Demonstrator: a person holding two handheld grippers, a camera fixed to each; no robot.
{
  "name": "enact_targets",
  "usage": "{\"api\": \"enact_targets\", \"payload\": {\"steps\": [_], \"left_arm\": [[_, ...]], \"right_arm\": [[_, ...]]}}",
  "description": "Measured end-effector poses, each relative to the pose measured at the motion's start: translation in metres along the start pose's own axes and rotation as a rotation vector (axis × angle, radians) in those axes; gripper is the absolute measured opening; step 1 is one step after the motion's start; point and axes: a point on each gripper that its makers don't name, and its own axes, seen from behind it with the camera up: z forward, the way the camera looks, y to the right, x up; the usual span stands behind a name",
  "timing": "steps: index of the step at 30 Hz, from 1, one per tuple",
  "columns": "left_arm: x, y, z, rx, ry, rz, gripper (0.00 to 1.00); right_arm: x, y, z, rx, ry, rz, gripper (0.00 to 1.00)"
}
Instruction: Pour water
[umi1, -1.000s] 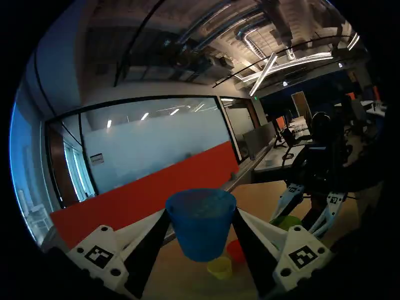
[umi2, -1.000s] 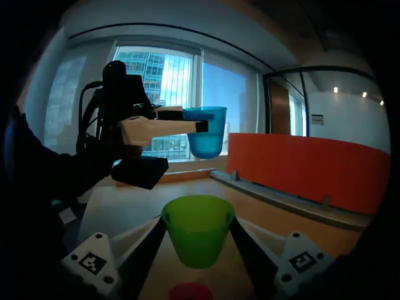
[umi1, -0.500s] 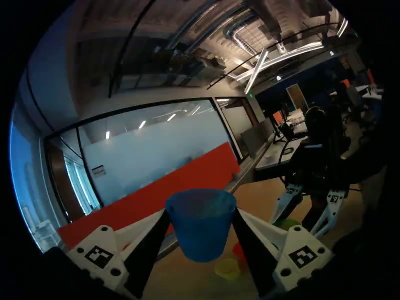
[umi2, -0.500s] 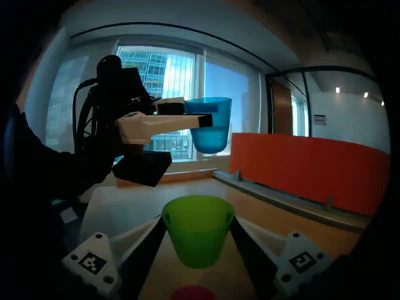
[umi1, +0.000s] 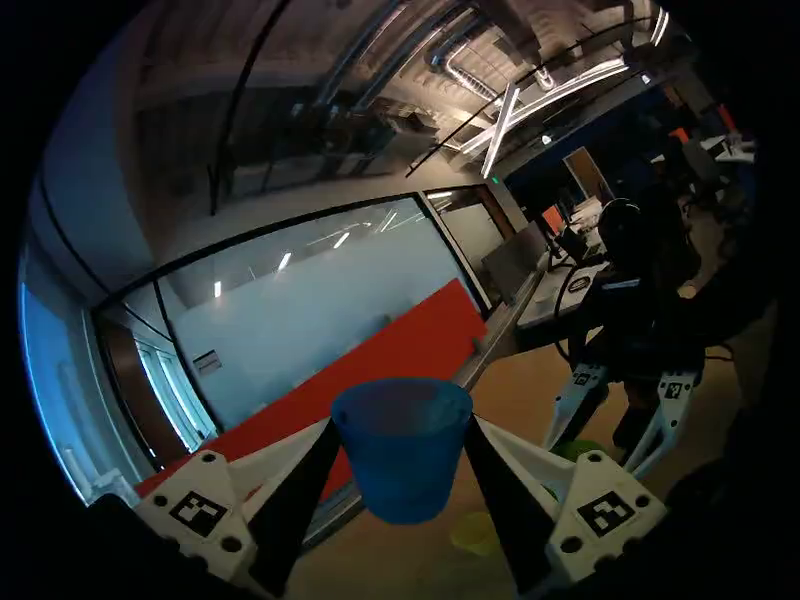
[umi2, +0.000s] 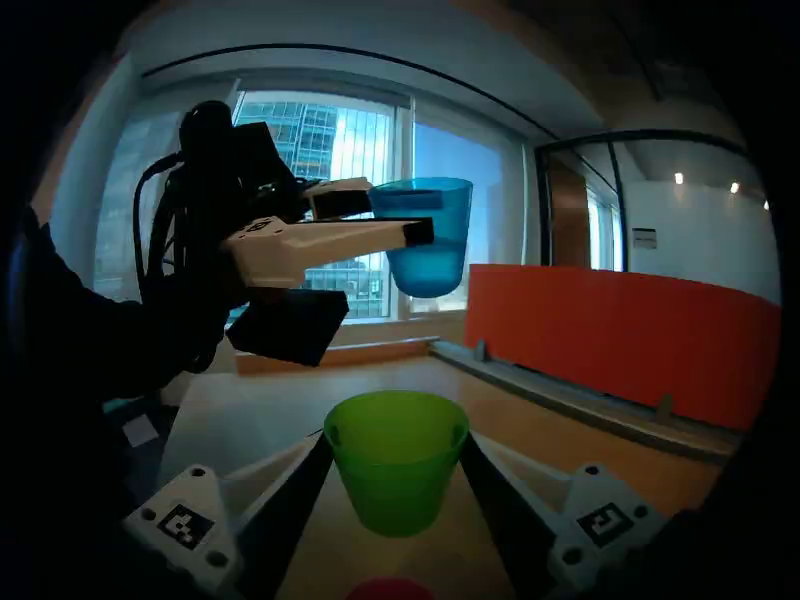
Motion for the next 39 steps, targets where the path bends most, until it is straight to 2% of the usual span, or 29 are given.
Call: {"api": "enact_targets", "payload": {"steps": [9,24,39], "left_arm": [[0.006,-0.003,0.002,0.022,0.0,0.087,0.85],[0.018,0.0,0.003,0.052,0.002,0.245,0.85],[0.016,0.001,0.012,0.075,-0.005,0.386,0.85]], "right_arm": [[0.0,0.001,0.002,0.0,0.002,0.003,0.91],[0.002,0.007,0.0,-0.003,0.009,0.006,0.9],[0.0,0.01,-0.001,-0.009,0.008,0.006,0.91]]}}
